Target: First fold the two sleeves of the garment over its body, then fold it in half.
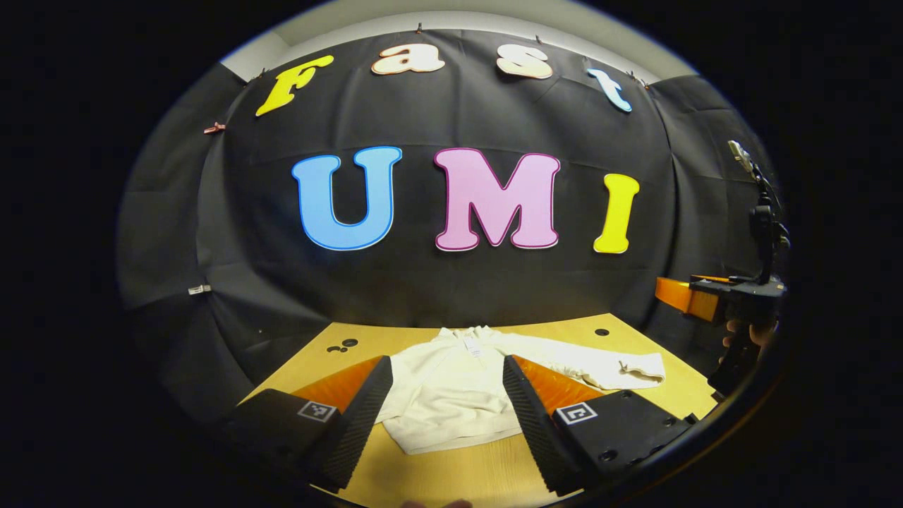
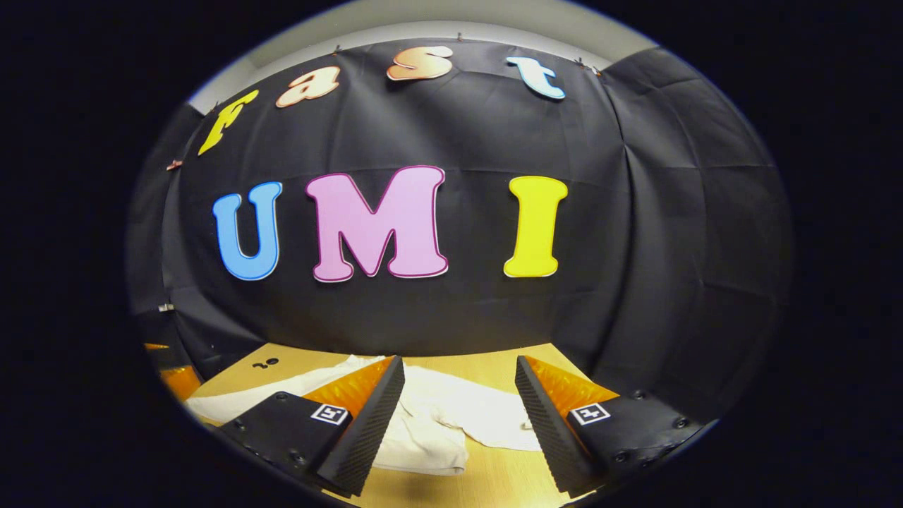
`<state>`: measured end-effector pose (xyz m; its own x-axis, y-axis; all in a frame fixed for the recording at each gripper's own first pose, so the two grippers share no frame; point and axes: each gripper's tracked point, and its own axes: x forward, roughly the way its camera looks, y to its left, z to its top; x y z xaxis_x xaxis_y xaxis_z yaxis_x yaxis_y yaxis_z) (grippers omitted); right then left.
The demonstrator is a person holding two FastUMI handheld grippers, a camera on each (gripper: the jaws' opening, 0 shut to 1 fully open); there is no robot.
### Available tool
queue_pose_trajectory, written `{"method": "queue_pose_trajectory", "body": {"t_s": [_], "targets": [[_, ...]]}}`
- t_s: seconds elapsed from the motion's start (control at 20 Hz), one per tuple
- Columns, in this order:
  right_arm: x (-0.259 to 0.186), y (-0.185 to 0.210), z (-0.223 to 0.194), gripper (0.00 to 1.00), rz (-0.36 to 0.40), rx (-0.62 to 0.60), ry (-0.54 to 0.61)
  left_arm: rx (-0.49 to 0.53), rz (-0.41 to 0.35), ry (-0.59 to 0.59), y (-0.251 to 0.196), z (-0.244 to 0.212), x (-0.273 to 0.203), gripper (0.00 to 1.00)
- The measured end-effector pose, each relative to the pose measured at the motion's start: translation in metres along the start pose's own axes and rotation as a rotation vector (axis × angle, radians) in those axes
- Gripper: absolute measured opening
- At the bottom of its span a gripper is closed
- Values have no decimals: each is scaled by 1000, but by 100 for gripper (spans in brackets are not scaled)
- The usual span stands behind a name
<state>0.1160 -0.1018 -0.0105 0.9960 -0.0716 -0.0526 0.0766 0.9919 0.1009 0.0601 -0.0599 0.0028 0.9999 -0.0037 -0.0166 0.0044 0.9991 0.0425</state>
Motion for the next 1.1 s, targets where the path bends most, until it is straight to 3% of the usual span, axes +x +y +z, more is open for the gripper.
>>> {"method": "queue_pose_trajectory", "body": {"t_s": [0.45, 0.75, 0.9, 1.1], "targets": [[63, -115, -36, 97, -184, -19, 112, -66, -18, 26, -33, 13, 26, 97], [91, -184, -98, 98, -308, -25, 255, -43, 56, 95, -15, -16, 44, 97], [100, -202, -141, 98, -341, 52, 361, -48, 93, 117, -1, -26, 48, 97], [110, -218, -194, 98, -380, 45, 481, -54, 149, 154, 19, -38, 56, 97]]}}
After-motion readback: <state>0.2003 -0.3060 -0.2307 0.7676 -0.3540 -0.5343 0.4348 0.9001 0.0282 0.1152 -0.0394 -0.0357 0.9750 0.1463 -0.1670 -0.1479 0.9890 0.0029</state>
